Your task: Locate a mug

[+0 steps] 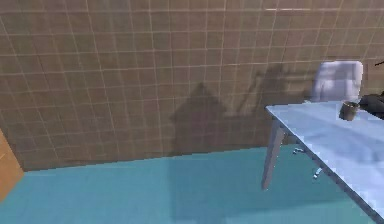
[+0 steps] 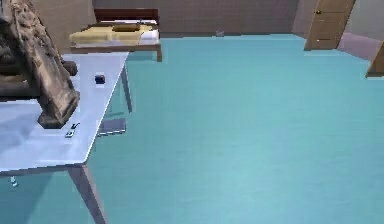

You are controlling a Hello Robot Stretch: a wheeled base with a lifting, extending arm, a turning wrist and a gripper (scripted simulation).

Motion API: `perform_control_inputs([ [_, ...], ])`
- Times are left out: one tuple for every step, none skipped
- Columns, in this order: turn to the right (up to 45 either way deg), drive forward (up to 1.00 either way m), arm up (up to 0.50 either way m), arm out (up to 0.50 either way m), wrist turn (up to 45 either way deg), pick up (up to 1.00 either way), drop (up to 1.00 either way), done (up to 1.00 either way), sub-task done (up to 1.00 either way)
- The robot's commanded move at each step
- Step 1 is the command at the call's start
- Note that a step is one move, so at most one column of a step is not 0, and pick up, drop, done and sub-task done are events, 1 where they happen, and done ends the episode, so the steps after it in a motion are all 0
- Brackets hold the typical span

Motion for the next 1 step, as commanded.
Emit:
perform_control_inputs([
  [0.0, 0.45, 0.0, 0.0, 0.0, 0.0, 0.0, 0.0, 0.0],
])
